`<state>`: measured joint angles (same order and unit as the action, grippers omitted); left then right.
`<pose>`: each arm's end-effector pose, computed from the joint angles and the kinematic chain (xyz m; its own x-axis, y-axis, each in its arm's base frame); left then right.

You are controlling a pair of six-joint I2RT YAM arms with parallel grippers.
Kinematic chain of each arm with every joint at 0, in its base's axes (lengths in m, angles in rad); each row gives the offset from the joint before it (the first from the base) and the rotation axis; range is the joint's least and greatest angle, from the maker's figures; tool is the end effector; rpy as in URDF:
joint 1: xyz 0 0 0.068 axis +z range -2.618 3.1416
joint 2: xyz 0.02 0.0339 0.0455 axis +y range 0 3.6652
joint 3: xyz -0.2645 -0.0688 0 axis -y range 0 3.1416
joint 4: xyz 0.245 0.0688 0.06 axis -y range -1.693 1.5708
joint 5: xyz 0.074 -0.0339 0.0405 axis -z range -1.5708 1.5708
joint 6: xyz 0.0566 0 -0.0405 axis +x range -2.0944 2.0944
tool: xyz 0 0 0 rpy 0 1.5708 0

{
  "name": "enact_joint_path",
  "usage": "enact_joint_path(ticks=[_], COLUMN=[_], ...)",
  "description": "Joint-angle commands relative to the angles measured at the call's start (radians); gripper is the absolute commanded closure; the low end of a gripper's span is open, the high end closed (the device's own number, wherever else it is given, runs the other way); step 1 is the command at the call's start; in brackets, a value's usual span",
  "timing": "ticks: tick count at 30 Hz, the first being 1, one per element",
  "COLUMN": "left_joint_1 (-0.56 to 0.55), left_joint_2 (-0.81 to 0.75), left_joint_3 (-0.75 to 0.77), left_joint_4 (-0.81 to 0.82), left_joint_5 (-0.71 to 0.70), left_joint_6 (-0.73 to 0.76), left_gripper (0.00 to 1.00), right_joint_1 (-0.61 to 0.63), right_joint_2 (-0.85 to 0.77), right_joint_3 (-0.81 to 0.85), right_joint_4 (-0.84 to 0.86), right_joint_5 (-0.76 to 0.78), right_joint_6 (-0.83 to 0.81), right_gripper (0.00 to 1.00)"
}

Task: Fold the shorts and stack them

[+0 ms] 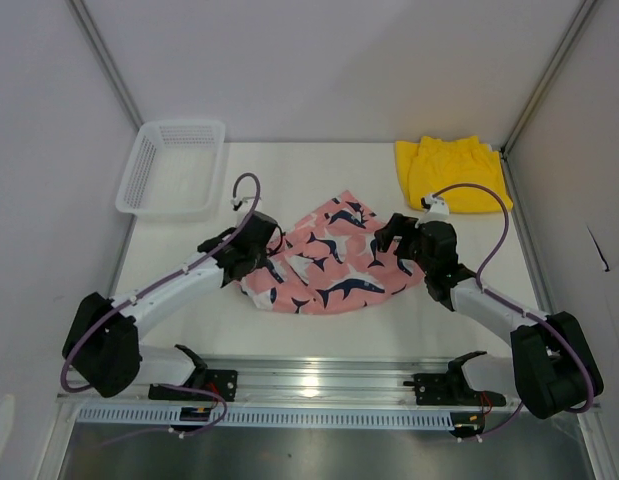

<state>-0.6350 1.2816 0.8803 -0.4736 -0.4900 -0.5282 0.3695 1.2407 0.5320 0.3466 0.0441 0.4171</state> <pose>0.2356 -0.1405 0.2314 -0.6750 -0.0550 -0.7357 -0.0691 0.9975 -0.0111 0.2633 0.0993 0.2036 -0.4326 0.2665 -0.8613 -0.1609 0.9172 0.3646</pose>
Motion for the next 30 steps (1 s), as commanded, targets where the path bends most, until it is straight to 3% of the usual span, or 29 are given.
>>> enact_joint_path(ticks=[1, 2, 4, 5, 8, 14, 22, 25, 30], left_joint_1=[0.038, 0.040, 0.041, 0.040, 0.041, 0.044, 0.107, 0.127, 0.130], left_joint_2=[0.021, 0.015, -0.025, -0.040, -0.088, -0.142, -0.182, -0.160, -0.122], left_joint_3=[0.034, 0.028, 0.006, -0.001, -0.012, -0.021, -0.105, -0.141, -0.175], left_joint_4=[-0.085, -0.074, -0.037, -0.025, -0.026, -0.082, -0.031, 0.029, 0.070], left_joint_5=[0.040, 0.048, 0.086, 0.103, 0.140, 0.174, 0.293, 0.335, 0.338], left_joint_6=[-0.029, -0.030, -0.023, -0.023, -0.027, -0.021, -0.030, -0.044, -0.043], left_gripper=[0.78, 0.67, 0.59, 0.45, 0.20, 0.15, 0.15, 0.15, 0.15], right_joint_1=[0.006, 0.006, 0.008, 0.008, 0.008, 0.023, 0.086, 0.092, 0.098], right_joint_2=[-0.001, 0.002, 0.011, 0.016, 0.039, 0.144, 0.428, 0.578, 0.800], right_joint_3=[0.019, 0.020, 0.028, 0.031, 0.054, 0.181, 0.598, 0.768, 0.966], right_joint_4=[0.020, 0.019, 0.012, 0.009, -0.012, -0.156, -0.438, -0.523, -0.612], right_joint_5=[-0.001, -0.004, -0.007, -0.010, -0.012, 0.002, 0.040, 0.069, 0.103], right_joint_6=[-0.015, -0.015, -0.015, -0.014, -0.014, -0.015, -0.049, -0.060, -0.063], right_gripper=[0.04, 0.04, 0.04, 0.04, 0.04, 0.08, 0.24, 0.36, 0.40])
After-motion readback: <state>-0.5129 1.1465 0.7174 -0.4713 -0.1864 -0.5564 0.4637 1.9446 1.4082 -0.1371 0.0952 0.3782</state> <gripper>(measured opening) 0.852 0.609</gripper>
